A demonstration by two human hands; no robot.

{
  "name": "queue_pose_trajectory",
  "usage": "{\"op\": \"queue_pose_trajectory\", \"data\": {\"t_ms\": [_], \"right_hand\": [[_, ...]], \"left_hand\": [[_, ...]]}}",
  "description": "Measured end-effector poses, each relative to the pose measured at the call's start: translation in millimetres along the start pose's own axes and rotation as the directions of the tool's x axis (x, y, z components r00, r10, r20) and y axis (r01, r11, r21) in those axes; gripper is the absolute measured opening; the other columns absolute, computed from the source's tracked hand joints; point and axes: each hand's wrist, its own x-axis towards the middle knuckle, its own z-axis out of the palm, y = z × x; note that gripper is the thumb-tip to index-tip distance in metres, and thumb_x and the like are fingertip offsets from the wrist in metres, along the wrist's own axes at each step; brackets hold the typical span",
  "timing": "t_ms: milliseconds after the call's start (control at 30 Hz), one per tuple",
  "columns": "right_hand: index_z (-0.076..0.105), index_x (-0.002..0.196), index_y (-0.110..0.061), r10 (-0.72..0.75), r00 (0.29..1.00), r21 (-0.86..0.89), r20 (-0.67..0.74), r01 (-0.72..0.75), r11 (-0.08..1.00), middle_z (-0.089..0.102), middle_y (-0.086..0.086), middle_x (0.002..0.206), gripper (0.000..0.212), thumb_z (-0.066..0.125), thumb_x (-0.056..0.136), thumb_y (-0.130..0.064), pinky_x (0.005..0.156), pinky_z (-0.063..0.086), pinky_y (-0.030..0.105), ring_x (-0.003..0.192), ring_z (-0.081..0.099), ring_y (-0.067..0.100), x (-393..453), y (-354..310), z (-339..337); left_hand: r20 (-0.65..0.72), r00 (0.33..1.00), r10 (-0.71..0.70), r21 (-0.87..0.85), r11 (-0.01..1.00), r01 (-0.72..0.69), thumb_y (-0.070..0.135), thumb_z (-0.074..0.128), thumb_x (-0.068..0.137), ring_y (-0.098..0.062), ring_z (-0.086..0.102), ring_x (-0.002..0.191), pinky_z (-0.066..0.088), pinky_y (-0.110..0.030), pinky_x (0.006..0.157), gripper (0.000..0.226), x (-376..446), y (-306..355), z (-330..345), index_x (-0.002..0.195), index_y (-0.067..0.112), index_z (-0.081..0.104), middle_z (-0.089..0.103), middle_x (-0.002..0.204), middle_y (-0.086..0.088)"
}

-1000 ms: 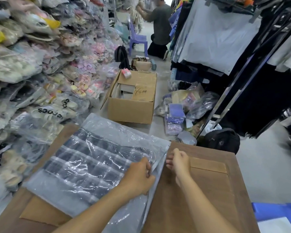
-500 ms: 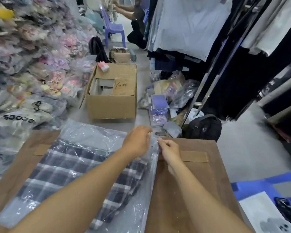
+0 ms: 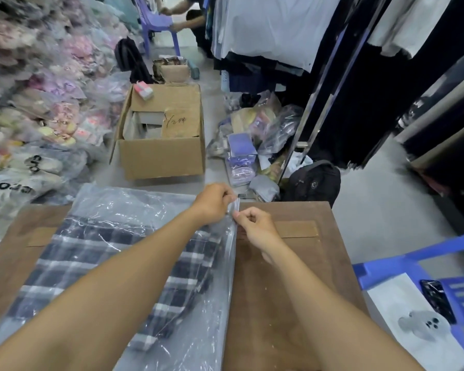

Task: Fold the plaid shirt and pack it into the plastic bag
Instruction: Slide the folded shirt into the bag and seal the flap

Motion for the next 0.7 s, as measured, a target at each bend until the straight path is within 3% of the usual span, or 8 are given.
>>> {"op": "queue_pose_trajectory", "data": {"t_ms": [133,200,300,400,567,700], "right_hand": [[0.062,0.078,-0.017,0.083,0.986,-0.057,0.146,-0.075,0.996,0.073,0.012,0.090,0.020,0.071,0.093,-0.027,0.084,0.058,0.046,0.083,0.064,0.019,-21.4,3.0,-4.6],[0.062,0.082,-0.015,0.147,0.956,-0.104,0.253,-0.125,0.987,0.073,0.008,0.092,0.017,0.072,0.092,-0.025,0.090,0.058,0.042,0.085,0.066,0.016,-35.8,6.8,-9.4],[0.065,0.082,-0.013,0.249,0.884,-0.296,0.395,-0.134,0.946,0.071,0.004,0.087,0.014,0.073,0.091,-0.021,0.087,0.059,0.032,0.083,0.067,0.013,-55.4,17.1,-18.7],[0.067,0.077,-0.013,0.369,0.786,-0.406,0.496,-0.165,0.899,0.071,0.001,0.082,0.015,0.076,0.089,-0.017,0.085,0.061,0.028,0.082,0.069,0.012,-73.9,28.3,-23.4],[0.066,0.077,-0.009,0.526,0.636,-0.562,0.565,-0.169,0.809,0.070,0.004,0.075,0.016,0.076,0.088,-0.009,0.089,0.061,0.032,0.073,0.068,0.011,-97.6,36.9,-26.3],[0.066,0.080,-0.005,0.677,0.420,-0.638,0.604,-0.252,0.727,0.074,0.003,0.064,0.012,0.071,0.090,0.000,0.075,0.061,0.027,0.069,0.071,0.016,-114.6,38.4,-24.0]], "left_hand": [[-0.072,0.997,0.009,0.065,0.998,-0.004,0.012,0.051,0.095,-0.029,0.058,0.098,0.043,-0.040,0.095,0.020,-4.2,3.6,-1.6,0.080,0.012,0.065,0.063,0.087,0.003],[-0.093,0.996,-0.017,0.060,0.998,0.023,0.014,0.048,0.097,-0.031,0.055,0.100,0.042,-0.045,0.098,0.022,-5.6,6.5,-2.6,0.083,0.009,0.065,0.068,0.097,-0.005],[-0.153,0.986,-0.069,0.013,0.997,0.072,0.017,0.046,0.100,-0.031,0.051,0.105,0.040,-0.044,0.098,0.025,-5.7,15.0,-6.4,0.080,0.011,0.060,0.064,0.097,-0.008],[-0.205,0.973,-0.110,-0.031,0.994,0.106,0.019,0.046,0.102,-0.030,0.049,0.114,0.041,-0.046,0.099,0.032,-4.3,23.3,-12.4,0.070,0.021,0.049,0.060,0.095,-0.005],[-0.258,0.952,-0.162,-0.106,0.985,0.139,0.018,0.046,0.102,-0.029,0.047,0.120,0.039,-0.046,0.103,0.027,-1.3,32.2,-16.9,0.076,0.020,0.054,0.065,0.112,-0.012],[-0.296,0.934,-0.199,-0.128,0.978,0.168,0.017,0.045,0.102,-0.029,0.047,0.119,0.039,-0.044,0.103,0.030,4.8,38.9,-27.5,0.074,0.020,0.054,0.064,0.113,-0.011]]}}
